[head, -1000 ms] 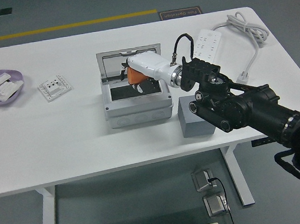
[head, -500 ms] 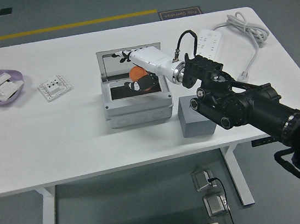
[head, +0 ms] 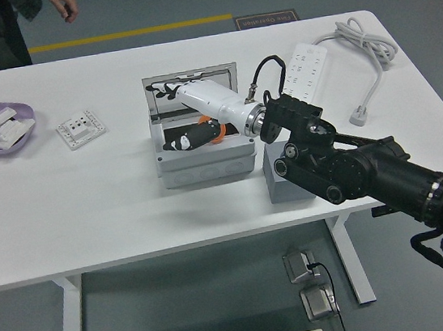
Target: Pick up the cylinder from the cube,place it in the box,flap close box
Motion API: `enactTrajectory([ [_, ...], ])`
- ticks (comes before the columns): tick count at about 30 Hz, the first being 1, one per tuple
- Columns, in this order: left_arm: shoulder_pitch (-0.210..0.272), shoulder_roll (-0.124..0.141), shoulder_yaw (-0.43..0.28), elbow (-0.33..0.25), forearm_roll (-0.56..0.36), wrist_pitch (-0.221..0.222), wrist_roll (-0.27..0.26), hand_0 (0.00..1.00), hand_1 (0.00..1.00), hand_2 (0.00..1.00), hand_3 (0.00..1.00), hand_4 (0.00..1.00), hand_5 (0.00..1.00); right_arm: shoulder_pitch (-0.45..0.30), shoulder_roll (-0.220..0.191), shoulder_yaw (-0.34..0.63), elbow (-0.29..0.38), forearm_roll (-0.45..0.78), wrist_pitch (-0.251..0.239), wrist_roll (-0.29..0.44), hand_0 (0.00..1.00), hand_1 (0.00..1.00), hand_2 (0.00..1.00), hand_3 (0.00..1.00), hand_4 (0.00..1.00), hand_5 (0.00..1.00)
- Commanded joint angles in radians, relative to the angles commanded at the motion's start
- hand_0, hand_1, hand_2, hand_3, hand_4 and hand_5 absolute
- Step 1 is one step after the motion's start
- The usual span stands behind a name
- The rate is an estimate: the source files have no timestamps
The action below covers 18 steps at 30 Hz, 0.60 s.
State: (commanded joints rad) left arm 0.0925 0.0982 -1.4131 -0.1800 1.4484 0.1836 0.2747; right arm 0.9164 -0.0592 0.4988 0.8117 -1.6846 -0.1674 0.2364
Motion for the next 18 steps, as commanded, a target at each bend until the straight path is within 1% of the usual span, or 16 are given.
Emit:
enactTrajectory([
  [3, 0.002, 0.0, 0.0, 0.0, -0.004, 0.001, -0.001, 0.631, 0.646, 0.607, 0.612, 0.655, 0.252, 0.002, -0.041, -0.011, 0.084, 0.014, 0.01, -0.022, 0.871, 0.83, 0.883, 0.998, 0.94, 0.392],
  [4, 0.003, 0.0, 0.002, 0.0, -0.008, 0.002, -0.002, 0.63, 0.647, 0.607, 0.612, 0.654, 0.25, 0.004, -0.049, -0.012, 0.108, 0.016, 0.012, -0.025, 0.856, 0.816, 0.855, 0.998, 0.927, 0.415],
  [8, 0.002, 0.002, 0.012, 0.0, -0.021, 0.003, -0.002, 0.63, 0.647, 0.607, 0.612, 0.654, 0.25, 0.022, -0.066, -0.003, 0.195, 0.018, 0.014, -0.036, 0.856, 0.816, 0.855, 0.998, 0.927, 0.415],
  [9, 0.002, 0.003, 0.015, 0.0, -0.024, 0.003, -0.002, 0.63, 0.647, 0.607, 0.612, 0.654, 0.25, 0.029, -0.068, 0.0, 0.206, 0.018, 0.015, -0.039, 0.856, 0.816, 0.855, 0.998, 0.927, 0.415],
  [10, 0.002, 0.004, 0.018, 0.0, -0.027, 0.003, -0.002, 0.63, 0.646, 0.606, 0.611, 0.652, 0.25, 0.035, -0.069, 0.003, 0.21, 0.018, 0.016, -0.04, 0.837, 0.795, 0.821, 0.998, 0.924, 0.434],
  [12, 0.001, 0.006, 0.022, 0.0, -0.033, 0.004, -0.002, 0.63, 0.646, 0.606, 0.611, 0.652, 0.25, 0.053, -0.068, 0.009, 0.198, 0.021, 0.019, -0.041, 0.837, 0.795, 0.821, 0.998, 0.924, 0.434],
  [18, 0.002, 0.012, 0.017, 0.0, -0.033, 0.004, 0.002, 0.63, 0.646, 0.606, 0.61, 0.652, 0.249, 0.105, -0.059, 0.033, 0.105, 0.033, 0.035, -0.038, 0.839, 0.794, 0.816, 0.998, 0.92, 0.451],
])
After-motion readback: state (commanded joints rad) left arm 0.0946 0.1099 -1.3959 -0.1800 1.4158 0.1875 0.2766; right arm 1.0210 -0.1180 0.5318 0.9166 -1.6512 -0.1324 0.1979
